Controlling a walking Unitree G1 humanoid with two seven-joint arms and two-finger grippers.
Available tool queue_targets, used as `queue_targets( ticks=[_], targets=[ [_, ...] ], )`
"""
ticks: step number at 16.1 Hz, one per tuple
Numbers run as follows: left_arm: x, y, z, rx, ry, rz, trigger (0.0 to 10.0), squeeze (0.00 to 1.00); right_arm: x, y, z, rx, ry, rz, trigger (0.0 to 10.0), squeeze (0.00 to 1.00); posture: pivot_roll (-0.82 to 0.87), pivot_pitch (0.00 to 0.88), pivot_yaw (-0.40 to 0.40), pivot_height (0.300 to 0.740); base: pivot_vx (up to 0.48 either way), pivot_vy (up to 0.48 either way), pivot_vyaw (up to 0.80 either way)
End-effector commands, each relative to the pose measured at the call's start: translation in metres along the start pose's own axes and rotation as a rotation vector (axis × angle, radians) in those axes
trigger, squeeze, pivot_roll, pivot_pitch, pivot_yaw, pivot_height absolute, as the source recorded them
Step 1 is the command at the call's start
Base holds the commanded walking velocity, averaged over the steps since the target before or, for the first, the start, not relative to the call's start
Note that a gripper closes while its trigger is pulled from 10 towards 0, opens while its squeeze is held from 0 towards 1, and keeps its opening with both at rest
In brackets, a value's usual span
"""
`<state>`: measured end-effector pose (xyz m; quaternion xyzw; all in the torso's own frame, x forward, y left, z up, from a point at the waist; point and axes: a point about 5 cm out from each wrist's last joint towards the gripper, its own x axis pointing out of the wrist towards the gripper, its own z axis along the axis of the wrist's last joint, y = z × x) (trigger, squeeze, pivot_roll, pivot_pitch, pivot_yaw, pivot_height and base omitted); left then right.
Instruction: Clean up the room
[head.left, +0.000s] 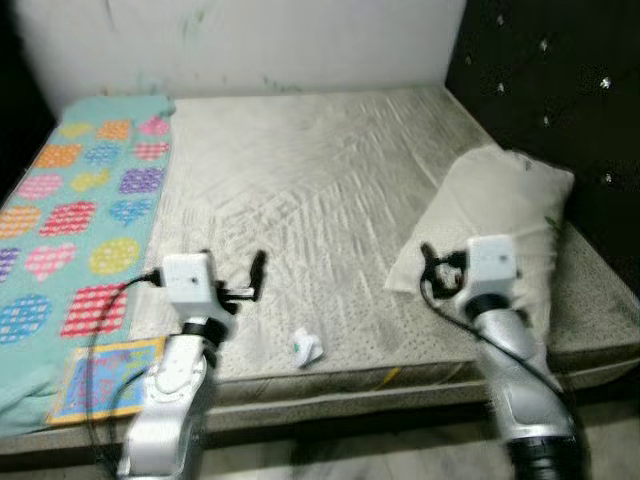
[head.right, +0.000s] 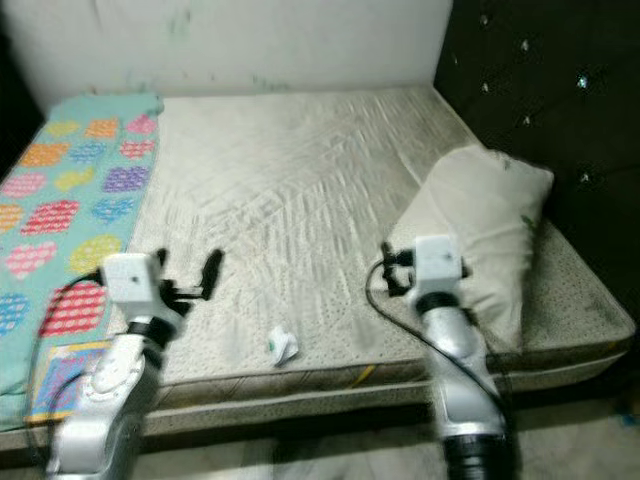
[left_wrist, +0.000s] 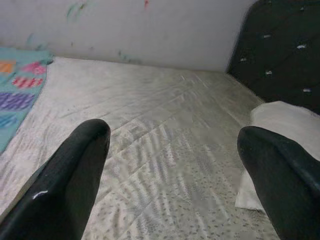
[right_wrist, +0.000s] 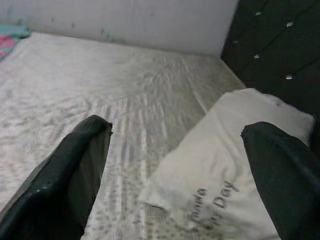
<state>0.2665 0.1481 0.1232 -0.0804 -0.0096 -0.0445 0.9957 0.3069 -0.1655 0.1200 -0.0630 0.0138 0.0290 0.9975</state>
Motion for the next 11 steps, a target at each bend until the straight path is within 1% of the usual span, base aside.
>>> queue_targets(
  ticks=[1,4,6,7,8,10,11],
  targets=[
    [-0.0017,0.0027,-0.0003,-0.010,0.001,0.013,10.0,0.00,0.0013,0.0040,0.0040,0.005,-0.015,0.015,10.0,0.00,-0.03,0.071,-0.022,0.740,0.000,0.000,0.00],
    [-0.0017,0.0015,-0.0011,-0.019,0.008,0.021,10.0,0.00,0.0002,0.0023,0.0042,0.005,-0.022,0.019,10.0,0.00,-0.03,0.072,-0.022,0.740,0.000,0.000,0.00],
    [-0.0022,0.0015,-0.0024,-0.019,0.014,0.026,10.0,0.00,-0.0010,0.0024,0.0053,-0.015,-0.034,0.028,10.0,0.00,-0.03,0.070,-0.023,0.740,0.000,0.000,0.00],
    [-0.0027,0.0017,-0.0030,-0.020,0.018,0.028,10.0,0.00,-0.0019,0.0044,0.0064,-0.019,-0.046,0.053,10.0,0.00,-0.03,0.069,-0.022,0.740,0.000,0.000,0.00],
    [-0.0031,0.0018,-0.0041,-0.019,0.025,0.029,10.0,0.00,-0.0021,0.0066,0.0074,-0.064,-0.055,0.057,10.0,0.00,-0.03,0.069,-0.021,0.740,0.000,0.000,0.80],
    [-0.0028,0.0013,-0.0048,-0.019,0.031,0.027,10.0,0.00,-0.0008,0.0068,0.0065,-0.046,-0.048,0.047,10.0,0.00,-0.03,0.070,-0.020,0.740,0.000,0.000,0.80],
    [-0.0024,0.0016,-0.0048,-0.024,0.031,0.028,10.0,0.00,0.0005,0.0063,0.0067,-0.042,-0.048,0.039,10.0,0.00,-0.03,0.070,-0.020,0.740,0.000,0.000,0.52]
  ],
)
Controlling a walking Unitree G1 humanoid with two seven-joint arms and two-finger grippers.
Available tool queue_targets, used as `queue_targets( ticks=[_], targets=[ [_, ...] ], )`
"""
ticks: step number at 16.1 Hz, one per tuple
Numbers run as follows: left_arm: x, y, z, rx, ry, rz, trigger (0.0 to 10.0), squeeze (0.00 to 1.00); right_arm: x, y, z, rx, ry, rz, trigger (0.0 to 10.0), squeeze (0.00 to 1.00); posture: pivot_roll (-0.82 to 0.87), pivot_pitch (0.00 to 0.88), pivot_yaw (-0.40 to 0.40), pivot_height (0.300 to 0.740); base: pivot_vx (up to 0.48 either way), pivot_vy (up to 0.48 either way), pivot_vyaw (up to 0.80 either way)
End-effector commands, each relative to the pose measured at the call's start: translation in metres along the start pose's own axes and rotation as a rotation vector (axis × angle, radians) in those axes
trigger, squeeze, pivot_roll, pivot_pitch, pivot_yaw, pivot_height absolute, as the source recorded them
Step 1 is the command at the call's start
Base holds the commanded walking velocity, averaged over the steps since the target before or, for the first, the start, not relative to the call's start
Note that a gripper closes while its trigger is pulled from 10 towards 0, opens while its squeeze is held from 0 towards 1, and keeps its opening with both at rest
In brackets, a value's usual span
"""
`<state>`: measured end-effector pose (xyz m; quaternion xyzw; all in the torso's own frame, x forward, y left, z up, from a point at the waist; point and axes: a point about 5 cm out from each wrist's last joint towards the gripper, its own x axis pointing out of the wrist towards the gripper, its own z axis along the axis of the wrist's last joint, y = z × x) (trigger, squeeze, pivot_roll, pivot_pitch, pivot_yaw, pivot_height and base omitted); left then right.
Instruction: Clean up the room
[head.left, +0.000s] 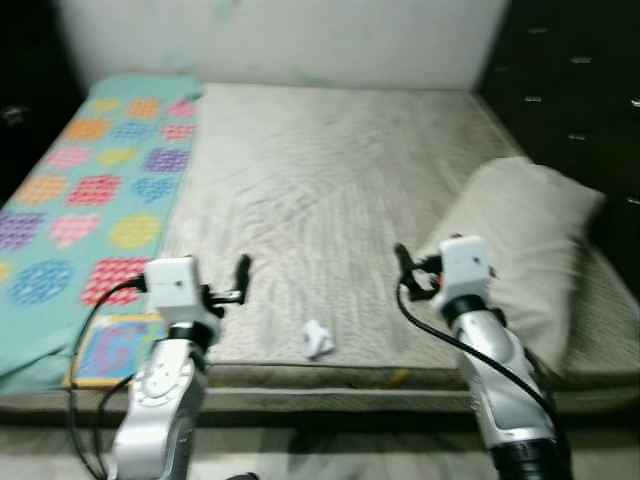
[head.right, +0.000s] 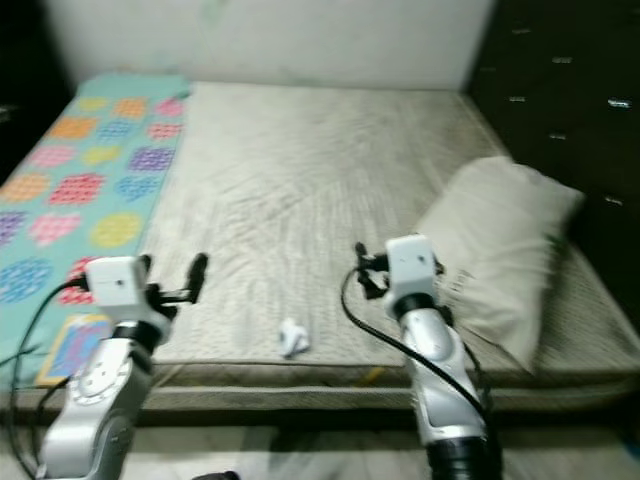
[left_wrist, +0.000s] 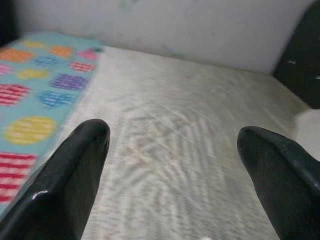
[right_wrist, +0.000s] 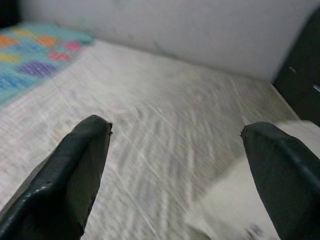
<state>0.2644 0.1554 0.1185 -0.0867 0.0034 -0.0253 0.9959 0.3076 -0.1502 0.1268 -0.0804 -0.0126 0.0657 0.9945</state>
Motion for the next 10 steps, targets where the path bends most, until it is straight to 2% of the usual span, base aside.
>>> queue_targets(
  ticks=[1,3,10],
  targets=[
    [0.0003,-0.0059,-0.0013,-0.014,0.010,-0.012,10.0,0.00,-0.0013,-0.0086,-0.0026,0.006,0.011,-0.035,10.0,0.00,-0.03,0.073,-0.020,0.740,0.000,0.000,0.00],
    [0.0003,-0.0059,-0.0013,-0.022,0.012,-0.013,10.0,0.00,-0.0015,-0.0104,-0.0040,0.017,0.018,-0.044,10.0,0.00,-0.03,0.074,-0.020,0.740,0.000,0.137,0.00],
    [0.0024,-0.0084,-0.0010,-0.031,0.010,-0.023,10.0,0.00,-0.0011,-0.0111,-0.0058,0.012,0.024,-0.050,10.0,0.00,-0.04,0.072,-0.020,0.740,0.000,0.468,0.00]
  ],
)
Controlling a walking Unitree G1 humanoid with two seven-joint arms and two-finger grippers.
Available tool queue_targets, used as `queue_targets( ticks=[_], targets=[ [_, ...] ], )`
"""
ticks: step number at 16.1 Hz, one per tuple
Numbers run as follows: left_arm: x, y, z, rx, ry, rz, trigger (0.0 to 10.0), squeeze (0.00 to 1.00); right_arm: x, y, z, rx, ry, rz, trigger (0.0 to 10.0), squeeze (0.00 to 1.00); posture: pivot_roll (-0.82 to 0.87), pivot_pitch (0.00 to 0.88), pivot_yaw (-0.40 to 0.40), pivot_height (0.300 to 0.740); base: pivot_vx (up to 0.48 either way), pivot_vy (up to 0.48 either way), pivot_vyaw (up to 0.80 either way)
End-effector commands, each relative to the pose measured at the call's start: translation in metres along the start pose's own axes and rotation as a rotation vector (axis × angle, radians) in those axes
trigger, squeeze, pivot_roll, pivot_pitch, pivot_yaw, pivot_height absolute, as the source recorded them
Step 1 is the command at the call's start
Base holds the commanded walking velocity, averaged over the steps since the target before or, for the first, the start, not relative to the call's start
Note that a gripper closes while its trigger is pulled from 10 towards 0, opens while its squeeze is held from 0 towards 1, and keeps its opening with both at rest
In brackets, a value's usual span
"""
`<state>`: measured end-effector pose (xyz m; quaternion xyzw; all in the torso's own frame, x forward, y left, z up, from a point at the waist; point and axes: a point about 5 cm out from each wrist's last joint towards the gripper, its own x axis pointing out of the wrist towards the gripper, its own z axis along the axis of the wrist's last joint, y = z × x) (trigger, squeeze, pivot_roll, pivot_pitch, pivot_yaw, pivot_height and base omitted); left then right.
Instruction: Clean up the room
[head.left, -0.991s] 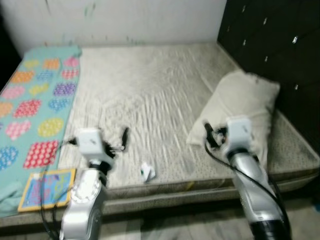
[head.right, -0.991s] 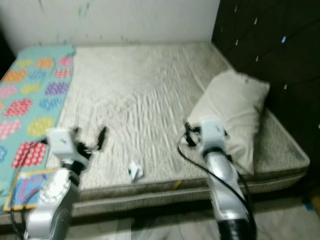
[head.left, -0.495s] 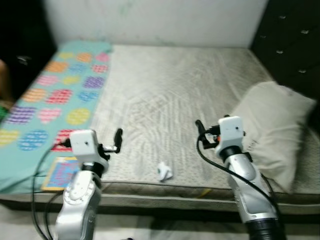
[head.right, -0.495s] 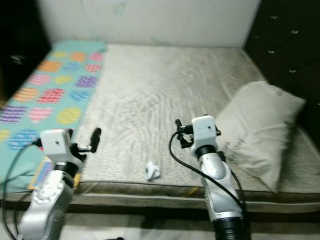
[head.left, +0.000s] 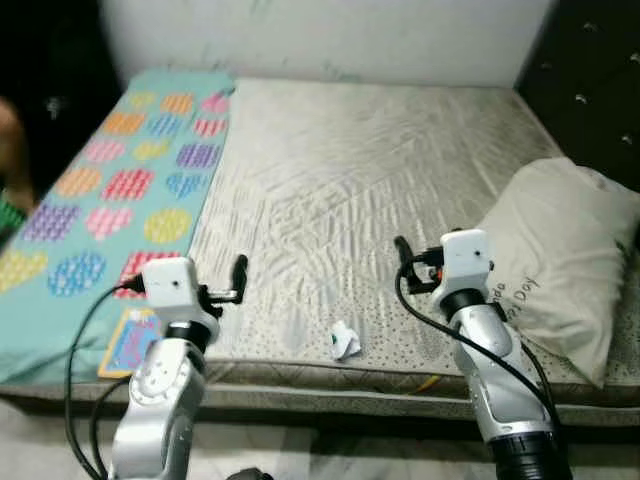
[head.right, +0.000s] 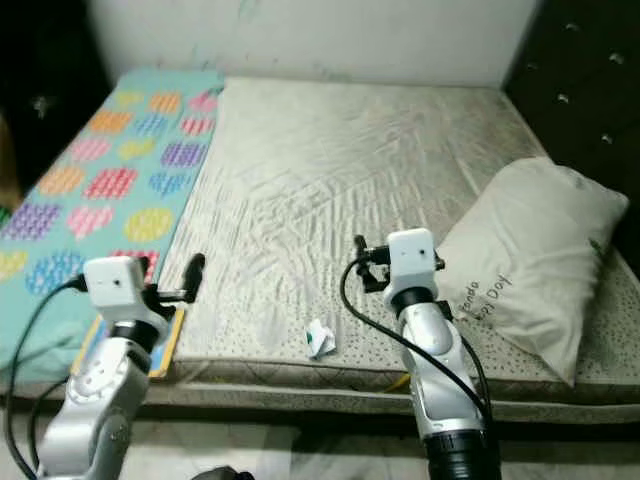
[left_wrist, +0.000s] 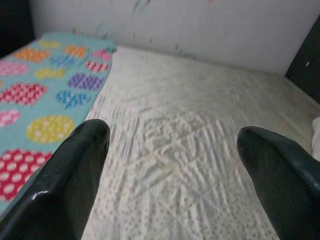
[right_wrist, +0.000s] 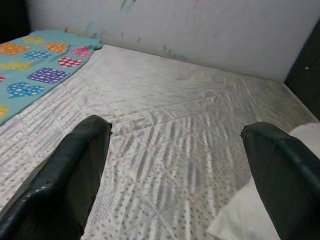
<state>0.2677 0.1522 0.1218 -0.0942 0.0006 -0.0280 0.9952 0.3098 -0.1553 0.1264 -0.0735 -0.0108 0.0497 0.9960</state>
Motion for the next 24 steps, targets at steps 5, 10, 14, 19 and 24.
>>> queue_targets(
  ticks=[5,10,14,19,24],
  targets=[
    [-0.001,-0.007,-0.002,-0.011,0.000,-0.033,10.0,0.00,-0.001,-0.006,-0.003,-0.004,0.014,-0.016,10.0,0.00,-0.04,0.074,-0.021,0.740,0.000,0.182,0.00],
    [-0.003,-0.013,0.001,-0.049,-0.027,-0.087,10.0,0.00,-0.001,-0.005,-0.004,-0.003,0.013,-0.009,10.0,0.00,-0.04,0.068,-0.022,0.740,0.000,0.000,0.00],
    [-0.003,-0.015,0.003,-0.063,-0.045,-0.112,10.0,0.00,0.000,-0.004,-0.003,-0.021,0.008,0.002,10.0,0.00,-0.04,0.060,-0.025,0.740,0.068,0.000,0.00],
    [-0.003,-0.017,0.002,-0.072,-0.044,-0.127,10.0,0.00,0.001,-0.004,-0.003,0.013,0.006,-0.002,10.0,0.00,-0.04,0.058,-0.026,0.740,0.294,0.000,0.00],
    [-0.002,-0.014,0.000,-0.071,-0.022,-0.087,10.0,0.00,0.000,-0.005,-0.004,0.011,0.011,-0.008,10.0,0.00,-0.04,0.069,-0.026,0.740,0.051,0.000,0.00]
  ],
)
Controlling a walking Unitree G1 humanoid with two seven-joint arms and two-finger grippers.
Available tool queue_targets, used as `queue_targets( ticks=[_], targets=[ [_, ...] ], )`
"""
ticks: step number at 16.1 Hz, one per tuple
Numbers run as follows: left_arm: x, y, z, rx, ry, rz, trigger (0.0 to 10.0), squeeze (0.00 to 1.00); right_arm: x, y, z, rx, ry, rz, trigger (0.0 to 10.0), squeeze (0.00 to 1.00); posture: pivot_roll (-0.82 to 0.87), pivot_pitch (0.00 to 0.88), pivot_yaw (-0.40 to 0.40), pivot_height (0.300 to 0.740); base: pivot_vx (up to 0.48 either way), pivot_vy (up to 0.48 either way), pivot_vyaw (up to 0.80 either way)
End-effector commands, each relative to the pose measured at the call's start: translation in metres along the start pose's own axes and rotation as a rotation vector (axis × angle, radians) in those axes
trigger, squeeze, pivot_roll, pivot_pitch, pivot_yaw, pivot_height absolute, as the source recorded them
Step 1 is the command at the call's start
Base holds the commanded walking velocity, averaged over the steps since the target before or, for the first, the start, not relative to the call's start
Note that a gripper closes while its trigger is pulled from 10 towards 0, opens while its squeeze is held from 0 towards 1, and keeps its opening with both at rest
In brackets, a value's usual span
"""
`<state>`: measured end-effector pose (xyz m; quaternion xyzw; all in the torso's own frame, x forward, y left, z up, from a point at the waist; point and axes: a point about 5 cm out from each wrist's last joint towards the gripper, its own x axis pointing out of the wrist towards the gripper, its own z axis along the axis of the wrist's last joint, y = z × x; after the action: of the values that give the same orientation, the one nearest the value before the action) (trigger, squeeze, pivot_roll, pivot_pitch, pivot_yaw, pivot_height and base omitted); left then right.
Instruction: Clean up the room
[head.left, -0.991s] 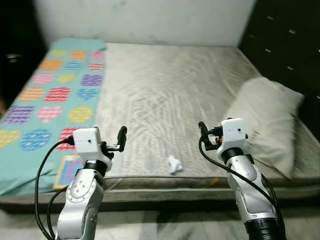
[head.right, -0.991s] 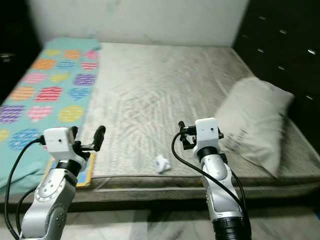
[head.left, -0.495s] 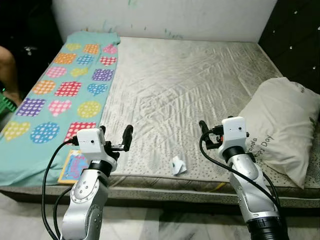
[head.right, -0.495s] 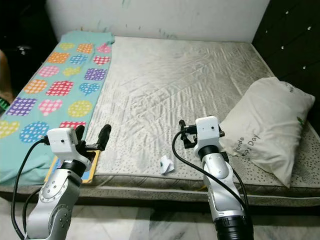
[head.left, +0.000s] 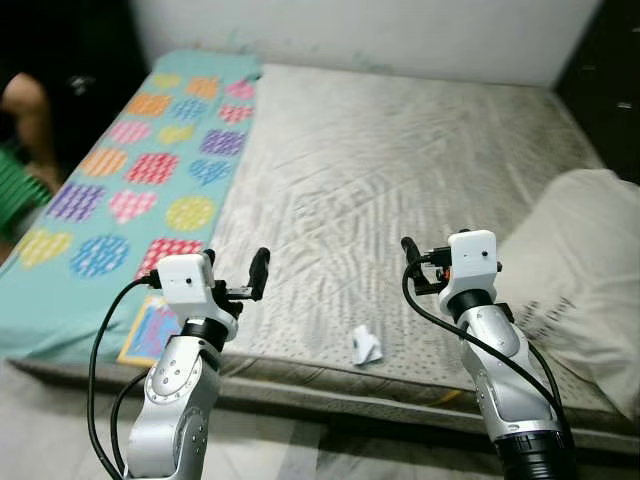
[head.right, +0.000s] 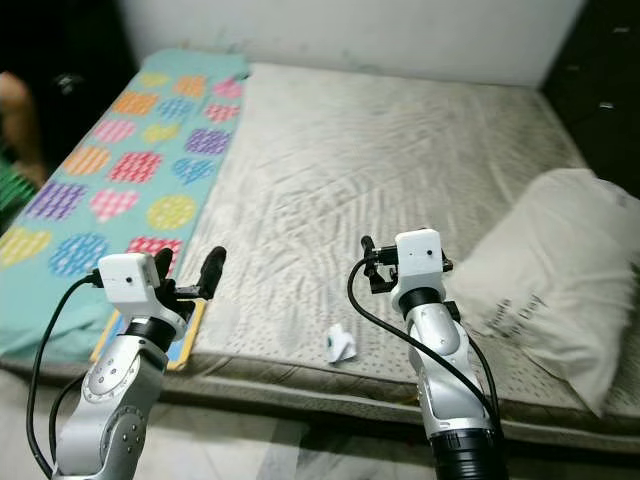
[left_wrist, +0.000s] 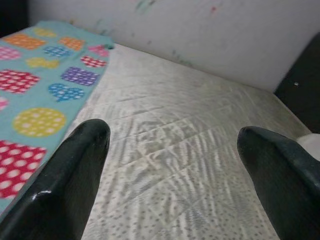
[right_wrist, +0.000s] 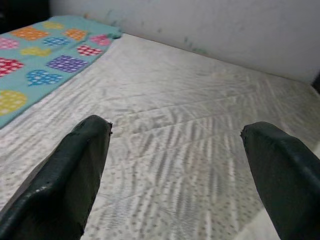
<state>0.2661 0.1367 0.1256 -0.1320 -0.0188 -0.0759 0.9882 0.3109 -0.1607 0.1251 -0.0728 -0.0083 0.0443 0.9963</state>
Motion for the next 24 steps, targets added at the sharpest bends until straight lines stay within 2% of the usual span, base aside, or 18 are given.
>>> queue_targets(
  ticks=[1,7,11,22,24],
  targets=[
    [-0.0009,0.0021,-0.0005,0.004,0.008,0.013,10.0,0.00,-0.0002,0.0000,-0.0016,0.010,0.006,0.001,10.0,0.00,-0.04,0.070,-0.026,0.740,0.000,0.000,0.00],
    [0.0002,0.0012,-0.0003,0.003,0.005,0.015,10.0,0.00,0.0004,-0.0018,-0.0021,0.034,0.010,-0.016,10.0,0.00,-0.04,0.062,-0.024,0.740,0.000,0.000,0.00],
    [0.0013,0.0006,-0.0009,-0.021,0.005,0.015,10.0,0.00,0.0014,-0.0032,-0.0012,0.031,0.010,-0.018,10.0,0.00,-0.05,0.059,-0.024,0.740,0.000,0.000,-0.80],
    [0.0030,-0.0009,-0.0004,-0.011,0.002,0.007,10.0,0.00,0.0018,-0.0030,-0.0001,0.016,-0.003,-0.013,10.0,0.00,-0.05,0.056,-0.023,0.740,0.000,0.392,-0.05],
    [0.0028,-0.0009,0.0006,-0.003,-0.010,0.007,10.0,0.00,0.0017,-0.0034,-0.0011,0.011,-0.001,-0.012,10.0,0.00,-0.05,0.056,-0.023,0.740,0.000,0.000,0.00]
  ],
)
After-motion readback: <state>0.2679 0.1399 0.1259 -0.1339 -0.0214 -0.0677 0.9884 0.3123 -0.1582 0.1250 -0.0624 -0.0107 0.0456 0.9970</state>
